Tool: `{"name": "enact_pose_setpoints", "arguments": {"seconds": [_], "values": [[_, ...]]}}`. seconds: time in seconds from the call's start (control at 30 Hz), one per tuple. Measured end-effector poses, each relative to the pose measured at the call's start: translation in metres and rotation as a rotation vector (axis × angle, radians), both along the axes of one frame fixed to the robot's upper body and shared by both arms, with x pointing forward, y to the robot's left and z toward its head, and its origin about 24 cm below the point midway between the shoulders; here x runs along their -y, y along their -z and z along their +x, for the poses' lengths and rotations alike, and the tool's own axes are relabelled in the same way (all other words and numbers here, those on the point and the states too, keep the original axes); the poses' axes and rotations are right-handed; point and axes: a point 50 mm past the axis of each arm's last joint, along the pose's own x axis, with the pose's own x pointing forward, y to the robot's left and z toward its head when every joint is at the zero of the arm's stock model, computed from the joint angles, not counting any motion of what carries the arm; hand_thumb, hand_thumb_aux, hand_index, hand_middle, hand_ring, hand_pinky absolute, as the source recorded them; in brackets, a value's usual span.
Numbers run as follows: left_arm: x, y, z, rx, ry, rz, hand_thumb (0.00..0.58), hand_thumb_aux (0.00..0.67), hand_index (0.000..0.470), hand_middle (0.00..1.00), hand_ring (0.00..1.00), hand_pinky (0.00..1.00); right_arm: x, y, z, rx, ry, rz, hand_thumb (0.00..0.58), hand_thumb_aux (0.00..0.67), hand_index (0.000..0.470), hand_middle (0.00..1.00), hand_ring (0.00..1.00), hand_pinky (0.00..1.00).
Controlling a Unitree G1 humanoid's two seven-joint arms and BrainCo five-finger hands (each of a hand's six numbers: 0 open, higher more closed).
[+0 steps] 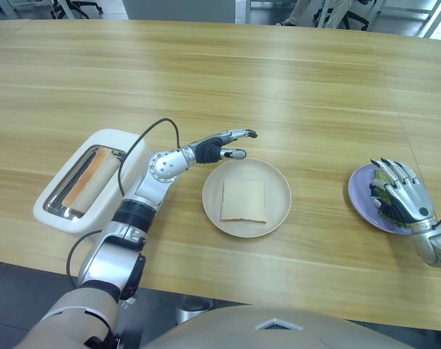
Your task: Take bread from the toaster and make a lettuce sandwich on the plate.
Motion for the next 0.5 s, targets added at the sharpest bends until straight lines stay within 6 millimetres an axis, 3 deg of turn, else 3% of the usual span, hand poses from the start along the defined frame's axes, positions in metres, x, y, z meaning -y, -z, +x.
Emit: {"name": "enact_pose_setpoints", "arguments": {"seconds": [0.33, 0.5], "values": [[-0.001, 0.002, 0.000, -0.003, -0.004, -0.001, 0.000, 0.000, 0.000, 0.00, 0.00, 0.00, 0.037, -0.010, -0.010, -0.082, 0.191, -0.094, 0.000, 0.000, 0.000, 0.00, 0.00, 0.00], [-0.001, 0.002, 0.000, 0.001, -0.005, -0.003, 0.000, 0.000, 0.000, 0.00, 0.00, 0.00, 0.043, -0.012, -0.011, -0.112, 0.227, -0.102, 0.000, 0.000, 0.000, 0.00, 0.00, 0.00]]}}
